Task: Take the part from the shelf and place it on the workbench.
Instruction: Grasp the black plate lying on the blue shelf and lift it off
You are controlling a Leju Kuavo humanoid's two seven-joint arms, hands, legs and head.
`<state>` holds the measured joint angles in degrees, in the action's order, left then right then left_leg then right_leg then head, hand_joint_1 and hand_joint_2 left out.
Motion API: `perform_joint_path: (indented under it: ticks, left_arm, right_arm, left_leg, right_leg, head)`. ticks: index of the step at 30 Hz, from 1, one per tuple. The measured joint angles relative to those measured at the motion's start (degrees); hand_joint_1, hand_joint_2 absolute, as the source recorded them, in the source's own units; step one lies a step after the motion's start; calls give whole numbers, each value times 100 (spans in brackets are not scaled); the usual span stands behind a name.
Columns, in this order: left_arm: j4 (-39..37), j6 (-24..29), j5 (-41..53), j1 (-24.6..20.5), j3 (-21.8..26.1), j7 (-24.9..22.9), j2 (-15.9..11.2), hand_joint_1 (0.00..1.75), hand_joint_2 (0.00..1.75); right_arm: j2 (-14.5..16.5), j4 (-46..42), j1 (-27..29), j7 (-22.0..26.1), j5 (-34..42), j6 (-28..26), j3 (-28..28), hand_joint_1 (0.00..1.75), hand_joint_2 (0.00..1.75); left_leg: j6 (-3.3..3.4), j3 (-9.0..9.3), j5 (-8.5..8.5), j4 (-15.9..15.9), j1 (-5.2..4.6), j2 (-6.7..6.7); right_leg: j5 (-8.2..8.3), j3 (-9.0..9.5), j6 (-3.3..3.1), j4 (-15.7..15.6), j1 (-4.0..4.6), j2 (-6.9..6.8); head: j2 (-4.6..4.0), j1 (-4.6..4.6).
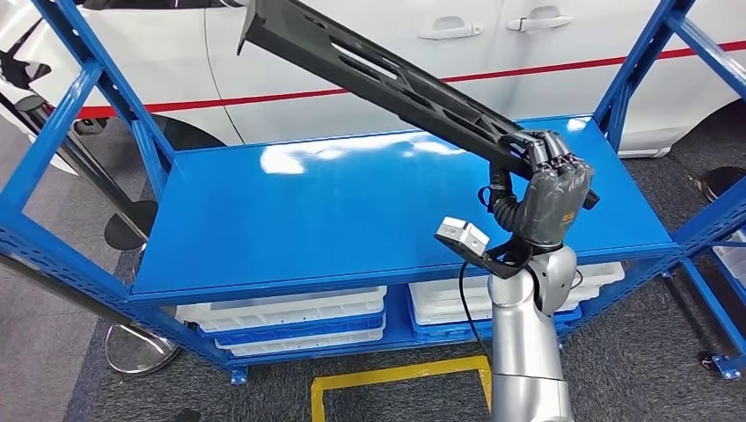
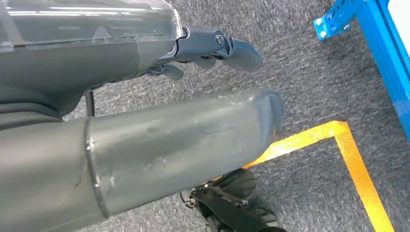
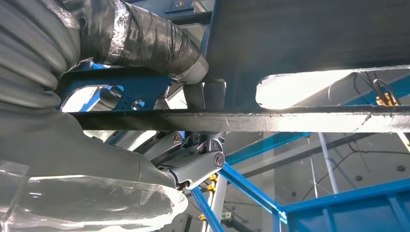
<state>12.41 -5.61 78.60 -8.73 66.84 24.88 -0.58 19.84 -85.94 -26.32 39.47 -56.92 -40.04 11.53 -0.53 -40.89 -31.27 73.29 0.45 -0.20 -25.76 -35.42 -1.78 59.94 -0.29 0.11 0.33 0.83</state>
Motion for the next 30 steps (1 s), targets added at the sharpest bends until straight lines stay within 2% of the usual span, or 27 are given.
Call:
perform_joint_path:
  ticks: [1, 3, 4, 7, 9, 10, 12, 13, 14, 15, 17, 18, 19, 20, 22, 24, 26, 28, 29, 30]
  left_arm:
    - [0, -7, -1, 0, -1, 1, 1, 0, 175]
    - [0, -32, -2, -6, -1, 7, -6, 0, 175]
    - [0, -45, -2, -8, -1, 11, -9, 0, 175]
    - [0, -48, 7, -3, -5, 27, -13, 0, 175]
    - [0, 2, 77, -6, -30, 66, -13, 0, 175]
    - [0, 51, 139, -9, -62, 92, -12, 0, 175]
    - [0, 167, 260, -12, -150, 132, -12, 0, 175]
    - [0, 215, 289, -9, -194, 135, -11, 0, 175]
    - [0, 244, 285, -7, -223, 117, -9, 0, 175]
    - [0, 261, 260, -7, -240, 87, -5, 0, 175]
    - [0, 274, 192, -10, -248, 4, 8, 0, 175]
    - [0, 283, 170, -13, -247, -25, 13, 0, 175]
    - [0, 292, 149, -17, -247, -46, 16, 0, 175]
    - [0, 301, 136, -20, -247, -55, 17, 0, 175]
    - [0, 310, 109, -24, -248, -58, 19, 0, 175]
    - [0, 310, 85, -28, -248, -55, 22, 0, 175]
    - [0, 304, 69, -31, -246, -58, 25, 0, 175]
    - [0, 281, 62, -24, -244, -76, 27, 0, 175]
    - [0, 263, 59, -18, -244, -88, 28, 0, 175]
    - [0, 245, 57, -13, -243, -97, 29, 0, 175]
  right_arm:
    - [2, -14, 3, 1, 8, 0, -3, 175, 175]
    - [7, -79, 4, 1, 52, 0, -22, 175, 175]
    - [8, -120, 8, 1, 83, 0, -37, 175, 175]
    - [7, -243, 47, 1, 138, 0, -91, 175, 175]
    - [7, -332, 71, 1, 144, 0, -131, 175, 175]
    - [7, -373, 80, 1, 144, 0, -146, 175, 175]
    - [7, -418, 115, 0, 144, 0, -161, 175, 175]
    - [7, -431, 147, 0, 138, 0, -164, 175, 175]
    - [6, -444, 184, -1, 126, 0, -171, 175, 175]
    - [6, -464, 217, -1, 114, 0, -183, 175, 175]
    - [7, -539, 253, 0, 96, 0, -244, 175, 175]
    - [9, -580, 262, 1, 94, 0, -285, 175, 175]
    - [10, -626, 276, 1, 92, 0, -329, 175, 175]
    - [13, -667, 298, 1, 83, 0, -369, 175, 175]
    - [20, -744, 353, 1, 48, 0, -448, 175, 175]
    - [29, -812, 381, 1, 14, 0, -540, 175, 175]
    - [43, -877, 392, 1, 12, 0, -642, 175, 175]
    - [49, -939, 426, 1, 26, 1, -757, 175, 175]
    - [49, -970, 448, 1, 30, 1, -824, 175, 175]
    - [49, -998, 466, 1, 32, 1, -891, 175, 175]
  left_leg:
    - [25, 169, 216, -360, -2, 0]
    - [85, 524, 511, -1109, -27, -2]
    - [108, 625, 563, -1326, -45, -5]
    - [171, 684, 577, -1475, -67, -9]
    - [238, 727, 623, -1561, -46, -1]
    - [267, 745, 640, -1593, -33, 4]
    - [293, 749, 641, -1596, -40, 6]
    - [295, 748, 638, -1591, -40, 5]
    - [295, 748, 632, -1583, -38, 4]
    - [290, 748, 621, -1567, -35, 1]
    - [259, 745, 578, -1509, -27, -5]
    - [231, 731, 550, -1463, -35, -7]
    - [202, 716, 529, -1430, -43, -10]
    - [175, 702, 516, -1409, -51, -11]
    - [124, 693, 513, -1410, -49, -12]
    - [66, 653, 422, -1303, -30, -8]
    - [12, 430, 126, -807, -16, -4]
    - [-23, 87, -194, -82, -8, -3]
    - [-27, -19, -244, 135, -5, -3]
    - [-23, -30, -188, 154, -3, -3]
  right_leg:
    - [-4, 10, -1, 2, 5, 3]
    - [-13, 17, 15, 6, 16, 9]
    - [-13, 12, 33, 6, 20, 11]
    - [-12, 2, 119, -3, 13, 8]
    - [-128, -53, 173, 147, 10, 7]
    - [-272, -156, 193, 382, 9, 7]
    - [-611, -489, 221, 1083, 1, 8]
    - [-708, -642, 234, 1386, -5, 6]
    - [-695, -711, 245, 1508, -14, 5]
    - [-581, -678, 253, 1425, -25, 3]
    - [-212, -356, 258, 751, -50, -3]
    - [-94, -194, 248, 417, -49, -4]
    - [-34, -87, 229, 189, -46, -4]
    - [-35, -47, 206, 92, -36, 0]
    - [-30, -49, 141, 76, -20, 11]
    - [-11, -38, 70, 45, -28, 10]
    - [0, -26, 20, 25, -38, -1]
    - [1, -29, 0, 28, -25, -8]
    - [2, -30, -2, 32, -17, -9]
    - [2, -31, -3, 36, -11, -7]
  head:
    - [0, -1]
    - [0, -1]
    - [0, -1]
    - [0, -1]
    - [0, -2]
    - [0, -3]
    - [0, -3]
    - [0, -3]
    - [0, -3]
    - [0, -3]
    - [0, -3]
    - [0, -3]
    - [0, -2]
    - [0, -2]
    - [0, -1]
    - [0, -1]
    - [0, 0]
    - [0, 0]
    - [0, 0]
    - [0, 0]
